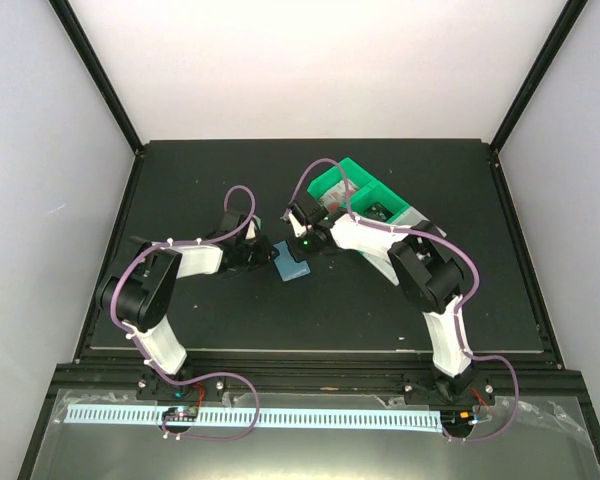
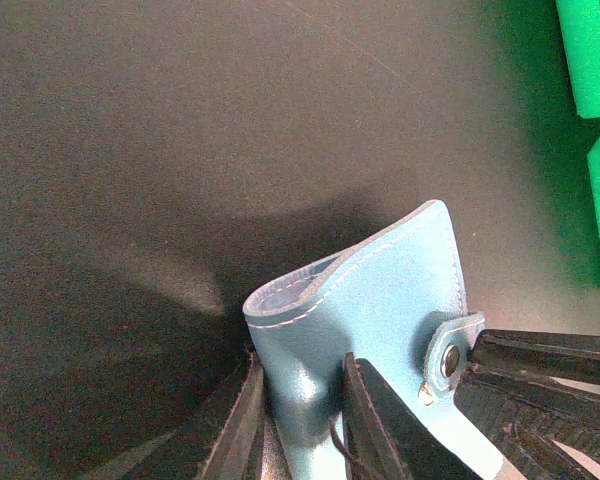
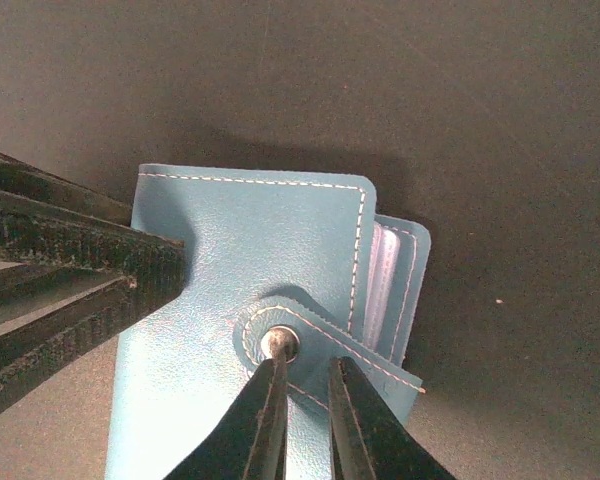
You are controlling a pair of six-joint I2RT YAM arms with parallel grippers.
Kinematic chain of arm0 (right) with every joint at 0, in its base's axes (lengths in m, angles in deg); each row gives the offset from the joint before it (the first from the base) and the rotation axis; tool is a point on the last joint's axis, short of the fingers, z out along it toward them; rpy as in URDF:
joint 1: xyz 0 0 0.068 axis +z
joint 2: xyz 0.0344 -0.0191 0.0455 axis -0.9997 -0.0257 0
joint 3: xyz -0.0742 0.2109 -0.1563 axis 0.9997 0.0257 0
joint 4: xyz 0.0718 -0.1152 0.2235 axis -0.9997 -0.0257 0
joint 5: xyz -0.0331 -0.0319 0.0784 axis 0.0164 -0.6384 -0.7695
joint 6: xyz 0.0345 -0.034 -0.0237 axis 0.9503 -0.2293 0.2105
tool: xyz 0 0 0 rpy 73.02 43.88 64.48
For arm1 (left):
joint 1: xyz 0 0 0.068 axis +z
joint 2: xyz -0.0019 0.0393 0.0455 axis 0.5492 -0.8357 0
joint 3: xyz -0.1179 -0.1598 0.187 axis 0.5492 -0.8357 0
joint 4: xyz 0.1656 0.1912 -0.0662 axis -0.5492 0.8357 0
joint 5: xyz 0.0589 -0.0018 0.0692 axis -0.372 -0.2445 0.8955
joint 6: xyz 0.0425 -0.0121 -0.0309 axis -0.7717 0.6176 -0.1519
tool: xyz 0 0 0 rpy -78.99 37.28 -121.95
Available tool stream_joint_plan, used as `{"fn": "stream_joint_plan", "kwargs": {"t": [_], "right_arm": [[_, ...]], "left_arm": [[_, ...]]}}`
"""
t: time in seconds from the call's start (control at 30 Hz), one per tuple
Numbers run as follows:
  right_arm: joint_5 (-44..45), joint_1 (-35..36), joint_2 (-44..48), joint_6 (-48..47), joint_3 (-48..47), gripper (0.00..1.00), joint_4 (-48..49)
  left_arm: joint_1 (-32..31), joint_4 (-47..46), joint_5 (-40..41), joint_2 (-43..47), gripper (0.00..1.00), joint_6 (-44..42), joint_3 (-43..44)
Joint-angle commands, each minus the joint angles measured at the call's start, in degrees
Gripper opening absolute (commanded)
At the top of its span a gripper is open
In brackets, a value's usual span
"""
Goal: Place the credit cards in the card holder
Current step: Close the card holder at the center of the board.
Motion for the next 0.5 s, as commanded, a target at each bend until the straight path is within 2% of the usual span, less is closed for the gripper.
{"fn": "stream_joint_plan", "kwargs": {"t": [0.0,0.23,0.47], "right_arm": [[-0.24,0.13,-1.65,-0.58,-0.91,0.15,-1.5],[1.89,0.15,2.05,-0.47,-0.89,0.16,-1.08],[4.57,0.14,1.52,0.25,-2.1,0.19,-1.03]], "left_arm": [[-0.01,6.98,0.79,-3.32,0.23,-0.93,-2.26],[-0.01,6.92,0.88,-3.3,0.23,-0.87,-2.37],[-0.01,6.9,0.93,-3.22,0.23,-0.87,-2.29]]}}
